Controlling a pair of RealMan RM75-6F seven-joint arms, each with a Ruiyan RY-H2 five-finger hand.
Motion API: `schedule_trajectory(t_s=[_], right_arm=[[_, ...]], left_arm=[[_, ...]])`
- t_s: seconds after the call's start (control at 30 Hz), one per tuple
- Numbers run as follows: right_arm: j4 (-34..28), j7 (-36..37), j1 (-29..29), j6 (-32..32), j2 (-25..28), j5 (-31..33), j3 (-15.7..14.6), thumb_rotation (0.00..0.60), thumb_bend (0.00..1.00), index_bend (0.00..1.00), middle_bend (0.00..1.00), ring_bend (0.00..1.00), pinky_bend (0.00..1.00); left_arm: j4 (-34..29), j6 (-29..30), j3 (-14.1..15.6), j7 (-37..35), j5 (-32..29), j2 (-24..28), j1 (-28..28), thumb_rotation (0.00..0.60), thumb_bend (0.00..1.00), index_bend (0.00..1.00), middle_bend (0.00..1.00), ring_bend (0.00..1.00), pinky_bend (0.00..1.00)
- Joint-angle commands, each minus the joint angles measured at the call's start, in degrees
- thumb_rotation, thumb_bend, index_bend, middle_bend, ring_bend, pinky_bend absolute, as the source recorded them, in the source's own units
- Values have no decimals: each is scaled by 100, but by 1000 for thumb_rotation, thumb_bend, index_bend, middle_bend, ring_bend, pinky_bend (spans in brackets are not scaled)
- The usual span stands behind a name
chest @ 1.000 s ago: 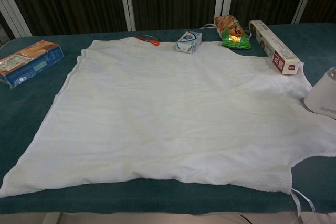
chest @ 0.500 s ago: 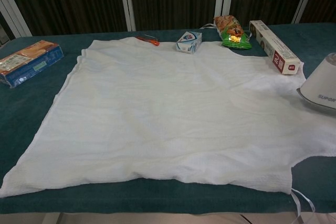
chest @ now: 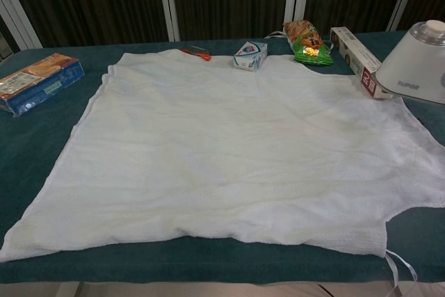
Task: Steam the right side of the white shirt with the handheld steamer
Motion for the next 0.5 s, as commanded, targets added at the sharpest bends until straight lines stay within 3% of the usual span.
schedule_trajectory(t_s=[0.03, 0.23, 0.5], right_arm=[[-238, -673, 480, -592, -100, 344, 278, 600, 793, 1000, 948, 948, 1000], [-410, -1333, 1032, -1185, -531, 797, 580, 600, 800, 1000, 955, 956, 1000], [-454, -1626, 1261, -1474, -800, 1073, 680, 600, 806, 1000, 957, 958, 1000]], left_arm=[[2, -9, -4, -3, 2, -1, -11, 600, 9, 43, 51, 0, 69], [36, -87, -35, -65, -41, 0, -69, 600, 9, 43, 50, 0, 69], [53, -166, -49, -112, -84, 5, -114, 600, 9, 43, 50, 0, 69]])
